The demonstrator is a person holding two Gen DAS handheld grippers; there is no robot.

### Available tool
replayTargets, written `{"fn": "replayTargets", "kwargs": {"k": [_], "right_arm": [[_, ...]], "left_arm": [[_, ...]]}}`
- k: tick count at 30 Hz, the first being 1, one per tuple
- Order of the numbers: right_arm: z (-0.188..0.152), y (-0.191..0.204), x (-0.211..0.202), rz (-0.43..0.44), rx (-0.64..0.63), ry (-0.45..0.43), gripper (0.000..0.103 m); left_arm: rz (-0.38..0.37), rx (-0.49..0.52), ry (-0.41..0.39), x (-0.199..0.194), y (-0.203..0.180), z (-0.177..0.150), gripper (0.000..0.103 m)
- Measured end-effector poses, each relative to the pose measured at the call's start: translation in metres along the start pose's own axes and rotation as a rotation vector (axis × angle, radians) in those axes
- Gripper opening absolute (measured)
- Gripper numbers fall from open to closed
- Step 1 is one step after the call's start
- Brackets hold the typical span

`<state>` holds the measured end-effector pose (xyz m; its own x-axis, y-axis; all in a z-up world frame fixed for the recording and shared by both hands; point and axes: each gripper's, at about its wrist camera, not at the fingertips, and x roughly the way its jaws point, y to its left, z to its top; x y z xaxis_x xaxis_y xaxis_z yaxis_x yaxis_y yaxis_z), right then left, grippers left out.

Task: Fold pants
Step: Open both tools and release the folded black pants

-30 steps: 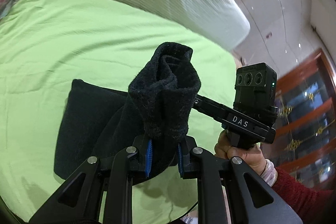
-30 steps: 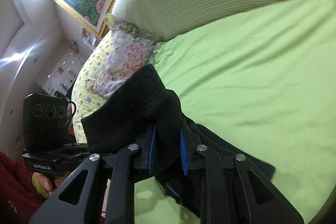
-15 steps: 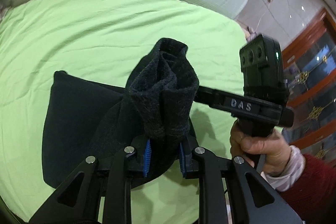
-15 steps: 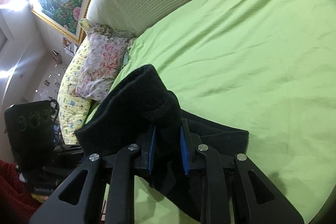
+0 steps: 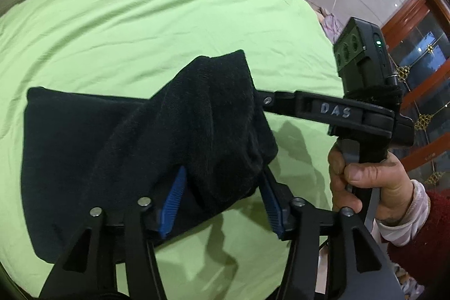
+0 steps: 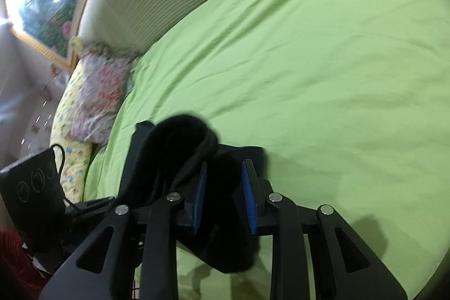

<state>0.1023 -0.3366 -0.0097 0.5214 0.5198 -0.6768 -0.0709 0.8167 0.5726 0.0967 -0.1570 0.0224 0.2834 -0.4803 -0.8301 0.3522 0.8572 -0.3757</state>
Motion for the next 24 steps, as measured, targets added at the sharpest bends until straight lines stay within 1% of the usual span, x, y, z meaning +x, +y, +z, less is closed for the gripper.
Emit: {"fn": "replayTargets", "kwargs": {"k": [1, 5, 8, 10, 11, 12, 15, 20, 22, 24], "right_arm": [[-0.002, -0.004, -0.006, -0.011, 0.028, -0.016, 0.033], [-0.008, -0.005, -0.021, -0.044, 0.070, -0.057, 0.041], [-0.014, -0.004, -0.033, -0.065, 0.087, -0.088, 0.047], [-0.019, -0.003, -0.041, -0.065, 0.105, -0.117, 0.058], [-0.020, -0.002, -0.044, -0.064, 0.110, -0.128, 0.060], [-0.022, 0.000, -0.048, -0.063, 0.114, -0.140, 0.062], [-0.026, 0.008, -0.053, -0.069, 0.116, -0.156, 0.064], [-0.036, 0.026, -0.053, -0.077, 0.093, -0.157, 0.069], [-0.041, 0.032, -0.051, -0.087, 0.077, -0.150, 0.071], [-0.046, 0.036, -0.047, -0.090, 0.069, -0.138, 0.072]], "left_arm": [[-0.006, 0.000, 0.008, 0.002, 0.000, 0.000, 0.057], [-0.048, -0.008, 0.027, 0.001, 0.001, 0.003, 0.061], [-0.087, -0.020, 0.023, -0.010, 0.006, 0.003, 0.065], [-0.113, -0.034, 0.007, -0.018, 0.010, 0.008, 0.067], [-0.117, -0.045, -0.009, -0.024, 0.015, 0.009, 0.069], [-0.117, -0.056, -0.023, -0.028, 0.018, 0.010, 0.071], [-0.108, -0.104, -0.050, -0.041, 0.037, 0.011, 0.071], [-0.055, -0.199, -0.081, -0.059, 0.076, 0.007, 0.072], [-0.043, -0.240, -0.088, -0.061, 0.091, 0.009, 0.073], [-0.024, -0.276, -0.087, -0.061, 0.104, 0.011, 0.078]]}}
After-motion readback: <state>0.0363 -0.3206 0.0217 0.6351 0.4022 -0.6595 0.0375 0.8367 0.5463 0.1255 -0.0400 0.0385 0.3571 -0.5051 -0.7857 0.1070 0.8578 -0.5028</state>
